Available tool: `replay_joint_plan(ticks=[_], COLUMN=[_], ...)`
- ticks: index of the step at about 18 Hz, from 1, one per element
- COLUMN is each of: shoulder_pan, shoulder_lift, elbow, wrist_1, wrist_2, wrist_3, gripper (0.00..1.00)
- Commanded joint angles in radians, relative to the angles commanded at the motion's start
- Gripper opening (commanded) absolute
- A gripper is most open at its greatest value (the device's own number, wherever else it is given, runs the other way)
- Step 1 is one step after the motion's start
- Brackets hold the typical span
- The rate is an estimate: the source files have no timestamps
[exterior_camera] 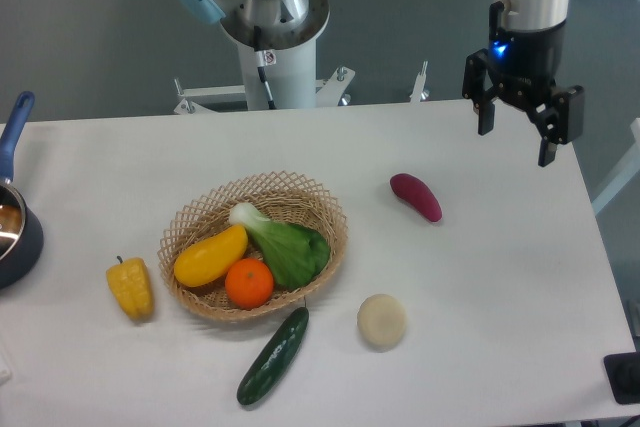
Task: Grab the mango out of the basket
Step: 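Move the open gripper from its start pose over the wicker basket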
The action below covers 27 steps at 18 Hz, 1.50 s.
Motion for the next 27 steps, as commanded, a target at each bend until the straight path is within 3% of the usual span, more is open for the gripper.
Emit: replay_joint_plan(ticks=[15,22,27], shoulder_pan=[0.011,-0.018,-0.09], shoulder_lift=[0.012,0.037,0.032], elbow=[-0.052,-0.138,-0.17], wrist_1=[0.0,0.044,0.048], wrist_2=[-0.002,-0.005,-0.002], wrist_3=[-0.018,-0.135,-0.363], gripper=[1.0,1.0,1.0])
